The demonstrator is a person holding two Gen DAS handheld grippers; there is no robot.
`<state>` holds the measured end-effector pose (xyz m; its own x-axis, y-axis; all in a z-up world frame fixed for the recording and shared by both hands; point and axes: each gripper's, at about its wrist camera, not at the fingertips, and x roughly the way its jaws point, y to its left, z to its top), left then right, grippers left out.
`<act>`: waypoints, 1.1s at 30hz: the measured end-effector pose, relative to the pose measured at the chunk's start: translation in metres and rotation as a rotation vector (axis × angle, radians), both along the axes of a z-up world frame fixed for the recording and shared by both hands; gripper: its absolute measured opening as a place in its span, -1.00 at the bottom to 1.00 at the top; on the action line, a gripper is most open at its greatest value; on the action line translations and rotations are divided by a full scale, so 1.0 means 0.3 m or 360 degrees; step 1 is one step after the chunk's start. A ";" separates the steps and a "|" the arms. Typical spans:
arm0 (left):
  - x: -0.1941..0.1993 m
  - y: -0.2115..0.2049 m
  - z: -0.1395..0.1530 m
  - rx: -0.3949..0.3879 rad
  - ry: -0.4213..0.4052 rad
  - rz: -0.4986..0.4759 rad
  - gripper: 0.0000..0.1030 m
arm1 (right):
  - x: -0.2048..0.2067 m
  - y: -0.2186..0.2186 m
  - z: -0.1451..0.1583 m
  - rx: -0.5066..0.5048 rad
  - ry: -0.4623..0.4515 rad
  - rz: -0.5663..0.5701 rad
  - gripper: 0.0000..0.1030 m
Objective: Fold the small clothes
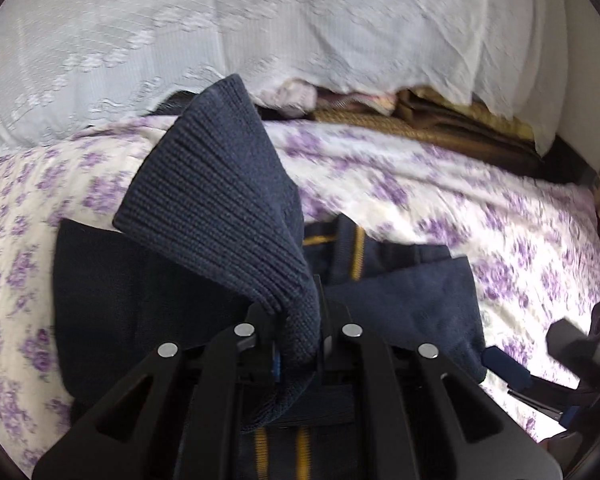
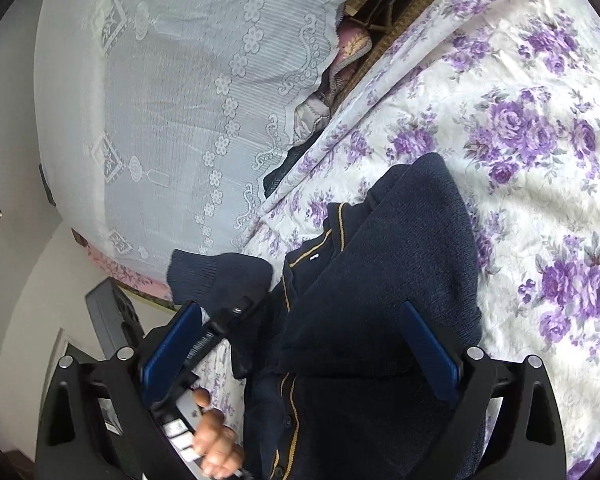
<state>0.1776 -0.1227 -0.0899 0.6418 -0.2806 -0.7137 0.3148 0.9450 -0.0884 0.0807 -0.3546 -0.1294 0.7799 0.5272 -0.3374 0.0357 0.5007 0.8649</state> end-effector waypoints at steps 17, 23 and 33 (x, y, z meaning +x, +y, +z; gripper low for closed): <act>-0.150 0.063 0.034 0.0172 -0.0152 -0.0188 0.74 | 0.009 -0.034 -0.020 0.0175 -0.0105 0.0019 0.93; -0.120 0.404 0.034 0.0138 -0.0132 0.0169 0.82 | 0.028 0.029 -0.018 0.0105 -0.0048 0.0110 0.93; -0.012 0.783 -0.152 -0.0175 0.0169 0.0615 0.82 | 0.006 0.061 -0.067 -0.0167 0.0157 0.0015 0.20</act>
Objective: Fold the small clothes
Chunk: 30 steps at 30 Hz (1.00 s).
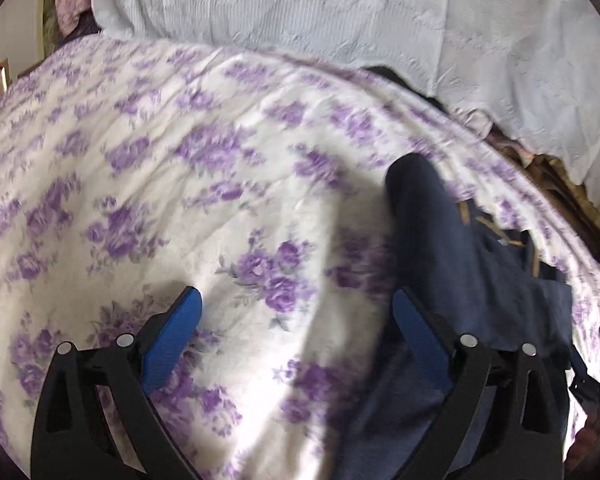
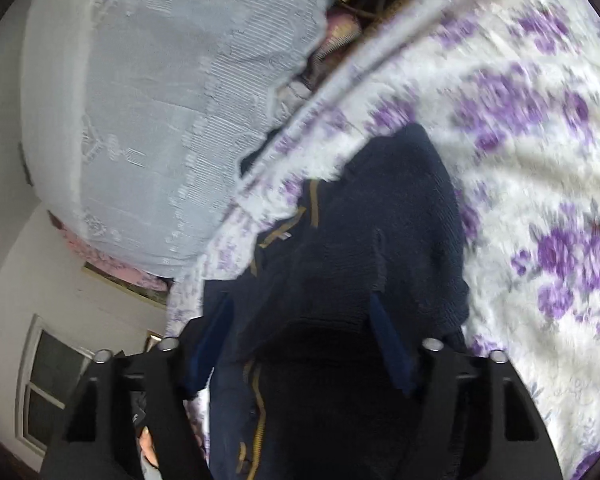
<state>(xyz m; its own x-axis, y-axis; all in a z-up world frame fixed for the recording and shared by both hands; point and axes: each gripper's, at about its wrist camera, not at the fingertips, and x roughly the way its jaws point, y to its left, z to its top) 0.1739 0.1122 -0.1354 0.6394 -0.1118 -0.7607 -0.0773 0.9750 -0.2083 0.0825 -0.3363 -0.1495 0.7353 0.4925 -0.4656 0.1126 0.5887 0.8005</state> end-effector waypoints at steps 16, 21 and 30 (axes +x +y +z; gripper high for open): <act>0.004 -0.078 -0.026 0.0269 -0.0013 -0.0061 0.84 | 0.022 0.063 0.046 -0.0513 0.0099 -0.0095 0.15; 0.005 -0.086 -0.031 0.0293 -0.0015 -0.0055 0.85 | 0.064 0.101 0.021 -0.0648 0.0113 -0.0049 0.14; 0.005 -0.095 -0.040 0.0330 -0.0012 -0.0046 0.91 | 0.052 0.133 0.151 -0.0762 -0.0166 -0.0060 -0.56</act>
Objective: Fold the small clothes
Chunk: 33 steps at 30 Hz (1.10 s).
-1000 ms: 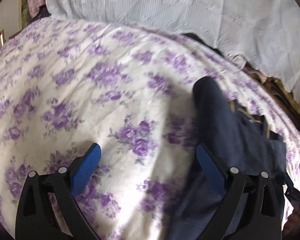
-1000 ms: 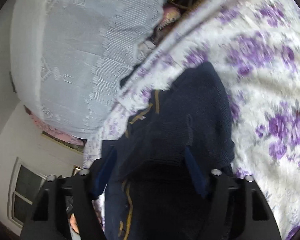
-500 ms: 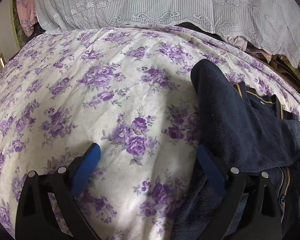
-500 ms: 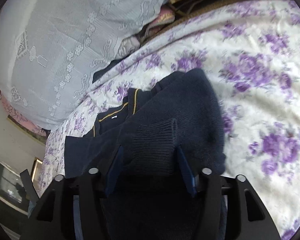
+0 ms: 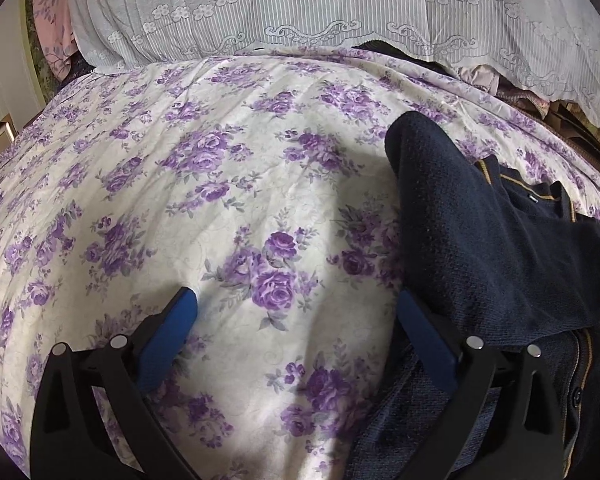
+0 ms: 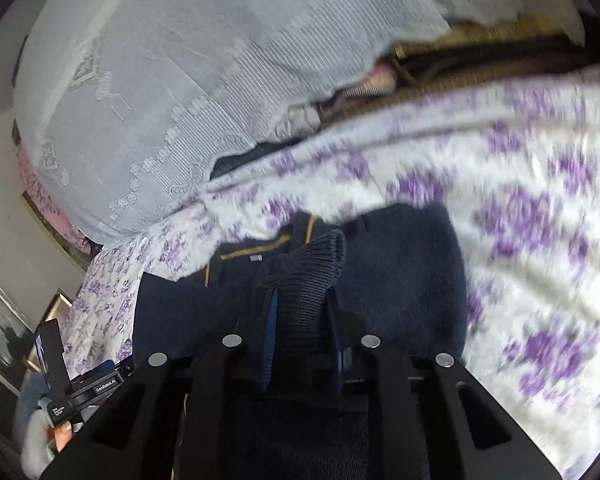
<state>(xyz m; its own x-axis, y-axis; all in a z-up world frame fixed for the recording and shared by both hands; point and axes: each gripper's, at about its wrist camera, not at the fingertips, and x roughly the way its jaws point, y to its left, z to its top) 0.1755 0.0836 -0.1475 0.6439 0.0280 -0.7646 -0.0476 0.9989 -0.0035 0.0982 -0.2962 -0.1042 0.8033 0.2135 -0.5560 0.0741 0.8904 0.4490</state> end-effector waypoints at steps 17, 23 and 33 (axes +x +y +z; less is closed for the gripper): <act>0.057 -0.060 0.186 -0.0069 -0.0104 -0.0090 0.91 | 0.023 -0.029 0.082 0.0242 -0.0066 0.0107 -0.31; 0.255 -0.165 0.069 0.0204 -0.0007 -0.0061 0.92 | 0.185 0.041 -0.030 0.0328 0.0083 0.0204 -0.16; 0.215 -0.064 0.114 -0.0039 -0.0137 -0.0030 0.90 | 0.131 -0.141 -0.088 0.0517 0.0046 -0.0027 -0.63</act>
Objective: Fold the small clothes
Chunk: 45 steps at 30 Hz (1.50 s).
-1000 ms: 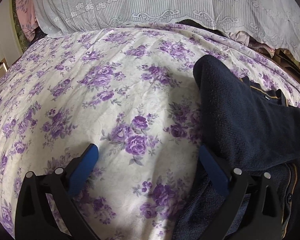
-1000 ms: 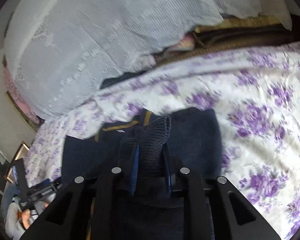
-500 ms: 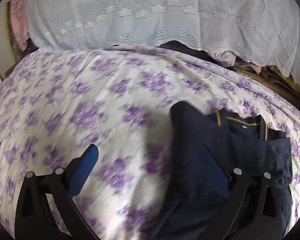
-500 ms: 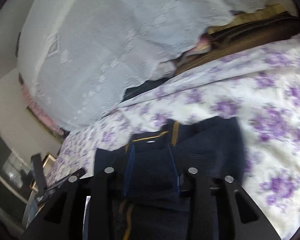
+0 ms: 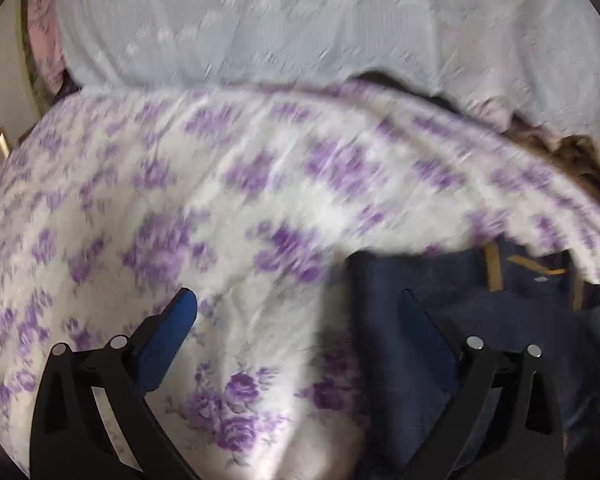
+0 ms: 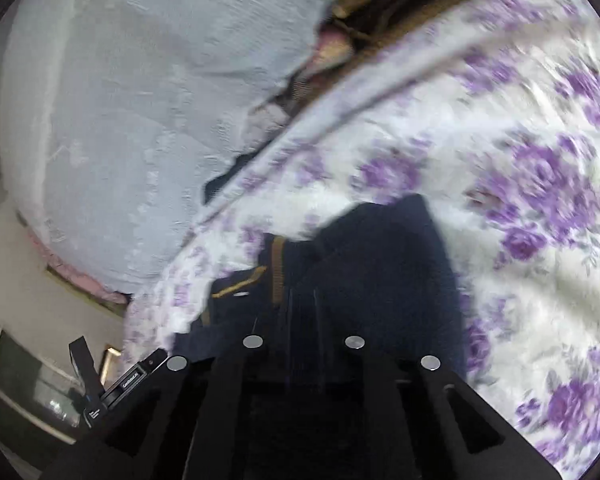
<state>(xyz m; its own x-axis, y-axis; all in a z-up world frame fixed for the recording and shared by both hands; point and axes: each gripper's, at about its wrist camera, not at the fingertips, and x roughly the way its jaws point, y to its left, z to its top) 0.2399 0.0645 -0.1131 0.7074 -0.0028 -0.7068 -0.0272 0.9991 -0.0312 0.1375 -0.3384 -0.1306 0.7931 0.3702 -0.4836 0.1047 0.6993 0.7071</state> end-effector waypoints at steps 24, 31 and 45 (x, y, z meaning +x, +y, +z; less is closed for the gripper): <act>-0.138 -0.091 -0.116 0.0129 0.0235 -0.0241 0.92 | 0.023 0.256 -0.017 -0.0335 0.0076 0.0430 0.09; -0.359 -0.046 -0.091 0.0082 0.0233 -0.0264 0.91 | -0.084 0.283 0.024 -0.0403 0.0063 0.0436 0.22; -0.598 0.001 -0.136 0.0052 0.0290 -0.0296 0.92 | -0.424 0.225 -0.026 -0.0256 0.0137 0.0326 0.25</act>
